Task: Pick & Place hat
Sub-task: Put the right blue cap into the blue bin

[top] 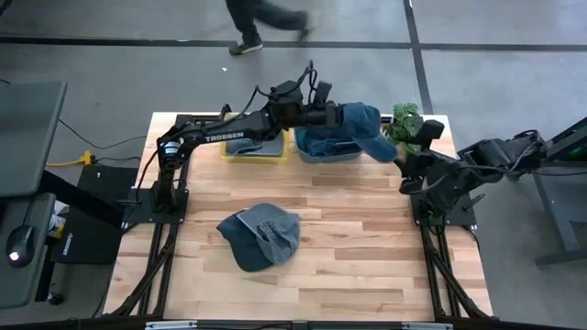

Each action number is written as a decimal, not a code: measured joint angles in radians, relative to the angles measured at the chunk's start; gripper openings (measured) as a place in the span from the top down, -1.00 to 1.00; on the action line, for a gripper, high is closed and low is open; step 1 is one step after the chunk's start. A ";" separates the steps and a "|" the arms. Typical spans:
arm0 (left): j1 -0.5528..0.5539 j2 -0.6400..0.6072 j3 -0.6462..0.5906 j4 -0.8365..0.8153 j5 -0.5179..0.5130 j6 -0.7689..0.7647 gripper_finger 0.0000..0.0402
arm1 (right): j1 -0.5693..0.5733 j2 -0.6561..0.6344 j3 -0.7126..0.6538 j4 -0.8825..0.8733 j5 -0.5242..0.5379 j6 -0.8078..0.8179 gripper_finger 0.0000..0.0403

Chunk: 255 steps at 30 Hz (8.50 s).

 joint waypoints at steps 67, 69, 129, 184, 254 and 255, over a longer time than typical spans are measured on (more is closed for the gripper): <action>0.071 -0.036 0.000 -0.245 -0.111 0.875 -0.29 | -0.689 -0.173 0.006 -0.031 -0.597 0.124 0.97; 0.070 -0.061 0.001 -0.296 -0.133 0.960 -0.29 | -0.720 -0.167 0.006 -0.022 -0.644 0.127 0.97; -0.084 -0.222 0.000 -0.939 -0.773 2.420 -0.29 | -1.365 0.286 0.002 0.200 -2.174 0.199 0.97; -0.074 -0.222 0.000 -1.074 -0.803 2.007 -0.23 | -1.354 0.285 0.002 0.192 -2.162 0.115 0.97; 0.277 -0.082 -0.079 -0.593 0.317 0.338 -0.10 | -1.355 0.286 0.003 0.265 -1.885 0.023 0.97; 0.277 -0.079 -0.077 -0.573 0.311 0.338 -0.05 | -1.355 0.286 0.003 0.261 -1.886 0.023 0.97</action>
